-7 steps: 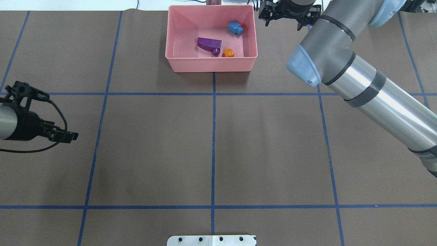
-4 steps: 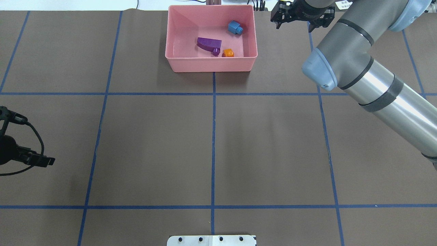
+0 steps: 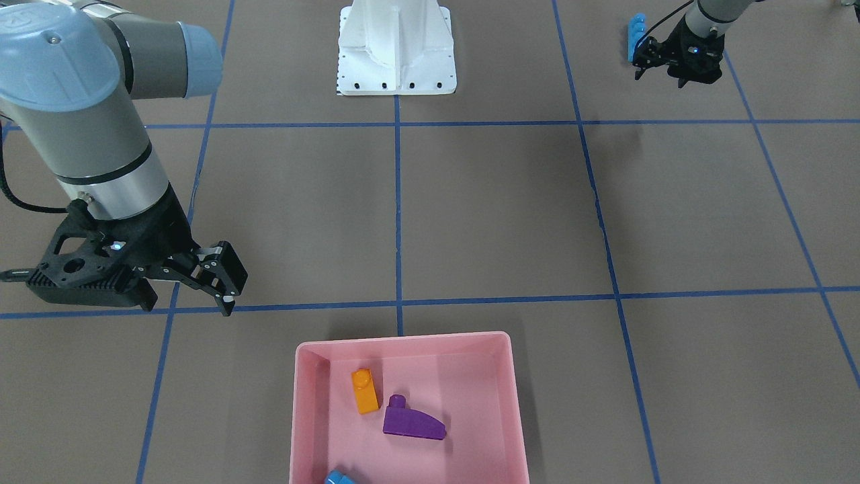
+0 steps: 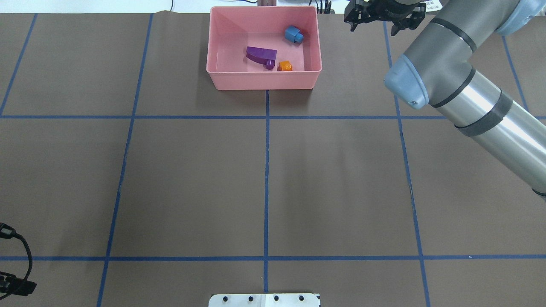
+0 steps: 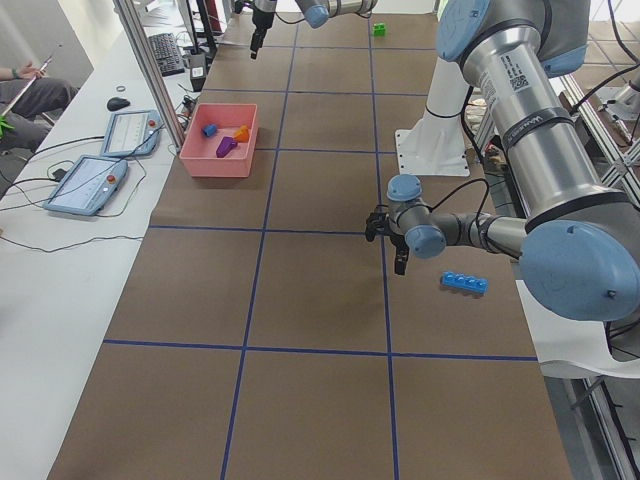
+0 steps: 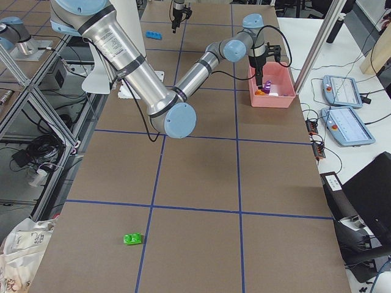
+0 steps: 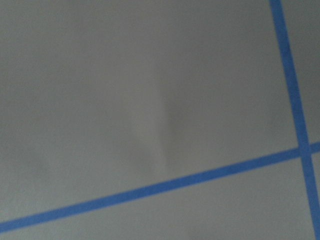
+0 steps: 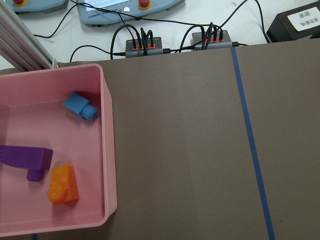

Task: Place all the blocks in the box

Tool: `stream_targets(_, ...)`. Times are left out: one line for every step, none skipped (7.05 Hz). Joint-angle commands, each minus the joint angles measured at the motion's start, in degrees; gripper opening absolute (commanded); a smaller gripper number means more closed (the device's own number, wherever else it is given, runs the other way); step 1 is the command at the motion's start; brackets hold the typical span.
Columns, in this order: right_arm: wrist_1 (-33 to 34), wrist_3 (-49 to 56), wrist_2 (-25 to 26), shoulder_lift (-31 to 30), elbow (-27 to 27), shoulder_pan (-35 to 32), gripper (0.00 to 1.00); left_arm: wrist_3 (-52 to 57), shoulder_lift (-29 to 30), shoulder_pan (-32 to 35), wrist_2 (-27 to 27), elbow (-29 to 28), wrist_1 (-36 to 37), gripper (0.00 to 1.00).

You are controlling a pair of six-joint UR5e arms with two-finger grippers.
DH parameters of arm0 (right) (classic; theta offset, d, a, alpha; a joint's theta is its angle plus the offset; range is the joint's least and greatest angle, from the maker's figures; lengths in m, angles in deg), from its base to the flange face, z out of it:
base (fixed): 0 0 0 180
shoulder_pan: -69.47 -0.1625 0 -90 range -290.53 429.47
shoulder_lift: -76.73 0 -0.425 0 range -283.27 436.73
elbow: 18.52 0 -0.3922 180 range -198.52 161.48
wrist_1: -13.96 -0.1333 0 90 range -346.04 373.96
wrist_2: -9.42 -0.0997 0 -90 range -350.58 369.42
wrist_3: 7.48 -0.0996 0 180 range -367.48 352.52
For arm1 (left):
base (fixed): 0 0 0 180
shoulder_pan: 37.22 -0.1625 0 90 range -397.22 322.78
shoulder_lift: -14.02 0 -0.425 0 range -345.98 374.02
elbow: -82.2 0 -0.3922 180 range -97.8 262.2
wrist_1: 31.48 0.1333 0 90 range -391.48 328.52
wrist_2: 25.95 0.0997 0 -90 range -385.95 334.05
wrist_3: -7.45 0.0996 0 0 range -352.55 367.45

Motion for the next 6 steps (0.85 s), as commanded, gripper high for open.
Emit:
stream_targets(-0.1,0.0,0.0,0.0,0.1,0.0,1.0,-13.8,-0.9,-15.6,9.3,0.4,0.2,1.0)
stream_targets(-0.1,0.4,0.0,0.0,0.1,-0.2,1.0,-15.6,-0.8,-19.6,10.8,0.5,0.3,1.0)
stream_targets(0.1,2.2,0.1,0.0,0.5,-0.3,1.0,-15.7,-0.9,-21.2,10.8,0.5,0.3,0.99)
stream_targets(0.1,2.4,0.2,0.0,0.5,-0.4,1.0,-15.5,-1.3,-22.1,10.8,0.3,0.3,0.98)
stream_targets(0.1,2.4,0.2,0.0,0.6,-0.4,1.0,-15.4,-1.9,-23.6,10.8,0.3,0.3,0.92)
stream_targets(0.1,2.4,0.2,0.0,0.6,-0.4,1.0,-15.1,-2.2,-24.5,10.7,0.3,0.3,0.92)
